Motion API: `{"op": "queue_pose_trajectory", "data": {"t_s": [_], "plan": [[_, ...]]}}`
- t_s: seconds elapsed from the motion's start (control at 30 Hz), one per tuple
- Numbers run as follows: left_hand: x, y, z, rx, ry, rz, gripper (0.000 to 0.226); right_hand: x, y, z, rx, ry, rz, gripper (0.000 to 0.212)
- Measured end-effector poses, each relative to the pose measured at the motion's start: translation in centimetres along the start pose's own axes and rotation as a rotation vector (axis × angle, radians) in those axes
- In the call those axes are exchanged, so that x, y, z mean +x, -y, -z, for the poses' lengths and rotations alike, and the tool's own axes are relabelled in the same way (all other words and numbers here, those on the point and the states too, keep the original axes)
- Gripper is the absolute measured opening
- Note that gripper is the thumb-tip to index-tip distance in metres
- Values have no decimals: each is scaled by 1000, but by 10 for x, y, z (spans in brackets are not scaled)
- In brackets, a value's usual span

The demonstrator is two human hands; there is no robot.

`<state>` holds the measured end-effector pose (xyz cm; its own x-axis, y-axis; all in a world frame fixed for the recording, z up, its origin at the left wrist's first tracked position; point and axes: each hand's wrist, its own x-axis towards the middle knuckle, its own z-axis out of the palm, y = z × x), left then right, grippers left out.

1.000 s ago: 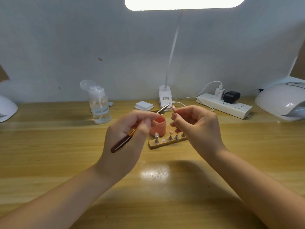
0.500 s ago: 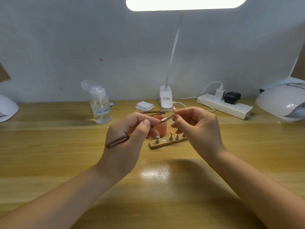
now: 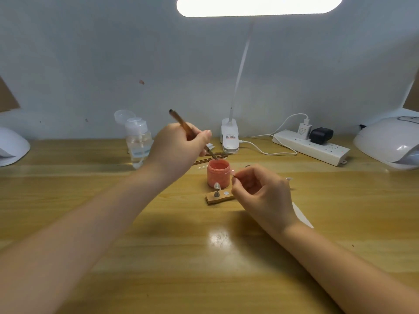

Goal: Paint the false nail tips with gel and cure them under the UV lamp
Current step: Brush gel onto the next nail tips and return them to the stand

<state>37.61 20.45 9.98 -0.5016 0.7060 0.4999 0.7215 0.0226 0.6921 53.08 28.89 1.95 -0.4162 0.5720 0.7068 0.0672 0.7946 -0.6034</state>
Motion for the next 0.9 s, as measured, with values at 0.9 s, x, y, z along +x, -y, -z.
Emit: {"op": "queue_pose_trajectory", "data": {"t_s": [0.9], "plan": [[34,29,-15,-273,-56,482,19,-3,-4,-4,-26,44,40,6]]}}
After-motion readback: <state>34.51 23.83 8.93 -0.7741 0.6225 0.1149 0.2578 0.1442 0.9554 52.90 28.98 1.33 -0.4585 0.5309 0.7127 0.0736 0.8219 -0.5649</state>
